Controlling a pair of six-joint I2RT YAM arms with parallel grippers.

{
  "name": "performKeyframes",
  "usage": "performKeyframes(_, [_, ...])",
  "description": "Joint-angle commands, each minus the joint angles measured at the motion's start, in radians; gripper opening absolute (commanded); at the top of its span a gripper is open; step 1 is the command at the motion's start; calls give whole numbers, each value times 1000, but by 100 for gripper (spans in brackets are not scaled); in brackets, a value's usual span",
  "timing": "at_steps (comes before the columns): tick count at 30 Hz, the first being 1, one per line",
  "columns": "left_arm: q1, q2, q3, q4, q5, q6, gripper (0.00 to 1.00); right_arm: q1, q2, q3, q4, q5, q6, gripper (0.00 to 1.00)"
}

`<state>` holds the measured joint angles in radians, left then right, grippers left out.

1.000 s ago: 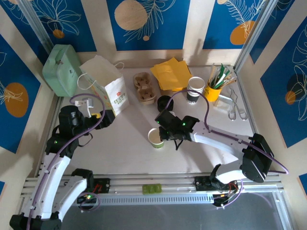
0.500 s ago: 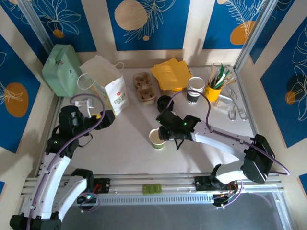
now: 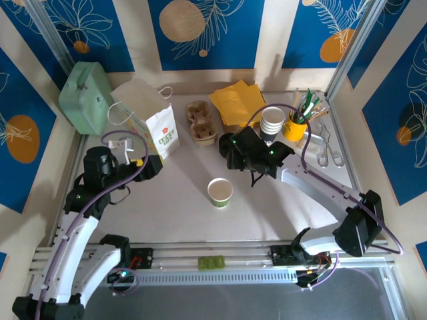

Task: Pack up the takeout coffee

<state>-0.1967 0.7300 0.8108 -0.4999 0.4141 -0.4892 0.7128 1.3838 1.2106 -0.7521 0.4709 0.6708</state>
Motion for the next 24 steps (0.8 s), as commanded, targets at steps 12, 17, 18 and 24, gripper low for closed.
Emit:
performKeyframes(12, [-228, 77, 20, 73, -72, 19, 93, -140, 280, 182, 71, 11, 0, 56])
performKeyframes(17, [-287, 120, 28, 78, -119, 21, 93, -178, 354, 208, 96, -36, -5, 52])
performKeyframes(18, [-293, 127, 31, 76, -127, 22, 93, -181, 364, 218, 94, -38, -6, 52])
performKeyframes(24, [-306, 140, 36, 75, -142, 21, 93, -200, 411, 250, 96, -52, -13, 50])
